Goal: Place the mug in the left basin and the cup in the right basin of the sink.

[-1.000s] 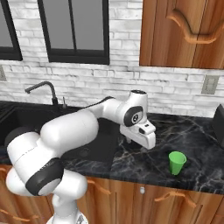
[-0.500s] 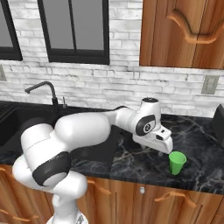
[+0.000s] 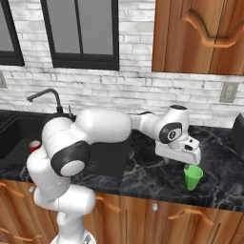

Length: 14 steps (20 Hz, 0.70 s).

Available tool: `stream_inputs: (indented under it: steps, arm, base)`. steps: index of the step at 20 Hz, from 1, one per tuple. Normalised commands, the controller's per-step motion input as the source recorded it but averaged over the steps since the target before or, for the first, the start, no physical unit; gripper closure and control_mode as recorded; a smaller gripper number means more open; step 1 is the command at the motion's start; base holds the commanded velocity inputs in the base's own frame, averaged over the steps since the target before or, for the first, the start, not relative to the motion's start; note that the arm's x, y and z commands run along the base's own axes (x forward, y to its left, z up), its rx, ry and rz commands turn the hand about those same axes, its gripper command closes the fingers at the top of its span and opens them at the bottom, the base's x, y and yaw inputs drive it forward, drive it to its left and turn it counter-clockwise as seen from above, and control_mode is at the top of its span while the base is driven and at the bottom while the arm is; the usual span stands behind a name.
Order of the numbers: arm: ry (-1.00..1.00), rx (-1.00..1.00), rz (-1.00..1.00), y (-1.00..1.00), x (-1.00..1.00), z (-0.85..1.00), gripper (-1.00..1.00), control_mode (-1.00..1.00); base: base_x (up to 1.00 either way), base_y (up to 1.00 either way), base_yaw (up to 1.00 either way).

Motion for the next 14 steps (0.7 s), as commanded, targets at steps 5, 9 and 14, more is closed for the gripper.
stream_inputs:
  steps: [5, 9, 14]
  arm:
    - [0.01, 0.03, 0.09, -0.21, 0.35, -0.03, -1.00, -1.00]
    - [-0.01, 0.04, 0.10, -0.39, 0.22, -0.16, -1.00, -1.00]
    - [0.01, 0.04, 0.03, -0.12, -0.03, -0.14, -1.00, -1.00]
  base:
    - [0.00, 0.00, 0.00]
    - [0.00, 0.00, 0.00]
    - [0.00, 0.00, 0.00]
